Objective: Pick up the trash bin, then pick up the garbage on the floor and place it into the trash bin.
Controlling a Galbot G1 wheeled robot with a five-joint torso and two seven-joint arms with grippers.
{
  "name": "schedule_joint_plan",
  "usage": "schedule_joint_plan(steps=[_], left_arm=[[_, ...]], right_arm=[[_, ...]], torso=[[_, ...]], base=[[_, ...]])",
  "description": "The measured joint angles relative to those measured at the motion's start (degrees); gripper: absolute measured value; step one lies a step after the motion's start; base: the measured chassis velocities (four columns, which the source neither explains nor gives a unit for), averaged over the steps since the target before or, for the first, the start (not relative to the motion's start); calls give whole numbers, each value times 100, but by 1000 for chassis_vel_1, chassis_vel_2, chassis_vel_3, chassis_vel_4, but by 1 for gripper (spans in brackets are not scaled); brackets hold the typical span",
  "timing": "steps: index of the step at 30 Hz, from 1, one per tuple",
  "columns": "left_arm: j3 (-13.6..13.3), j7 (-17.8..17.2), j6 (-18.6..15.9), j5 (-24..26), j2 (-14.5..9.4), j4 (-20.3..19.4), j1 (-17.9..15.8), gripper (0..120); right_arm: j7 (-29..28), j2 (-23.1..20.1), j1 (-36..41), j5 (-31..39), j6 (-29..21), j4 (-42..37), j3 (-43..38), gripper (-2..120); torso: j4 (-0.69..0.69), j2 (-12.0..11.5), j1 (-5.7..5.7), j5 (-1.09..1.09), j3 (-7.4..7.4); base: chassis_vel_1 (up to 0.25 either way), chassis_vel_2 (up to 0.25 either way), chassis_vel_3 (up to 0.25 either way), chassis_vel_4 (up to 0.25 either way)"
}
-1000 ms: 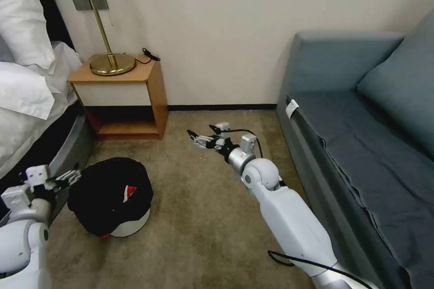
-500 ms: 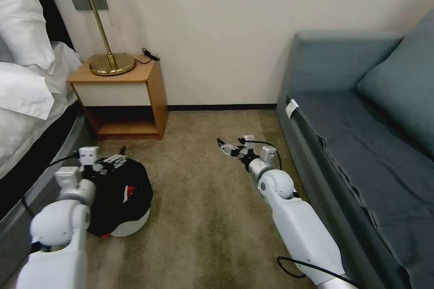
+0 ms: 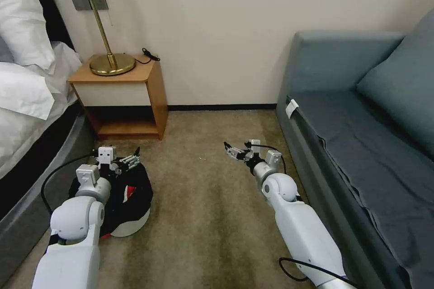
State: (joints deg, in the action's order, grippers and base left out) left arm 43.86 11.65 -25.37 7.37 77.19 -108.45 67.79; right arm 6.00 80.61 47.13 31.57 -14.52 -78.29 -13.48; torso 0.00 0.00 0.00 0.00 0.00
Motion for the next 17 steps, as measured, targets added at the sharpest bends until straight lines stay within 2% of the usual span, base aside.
schedule_joint_plan(steps=[17], left_arm=[[14,-9,-6,13,0,1,5,100]], right_arm=[[9,-2,-7,-1,2,-10,12,100]], torso=[[0,0,0,0,0]], base=[[0,0,0,0]])
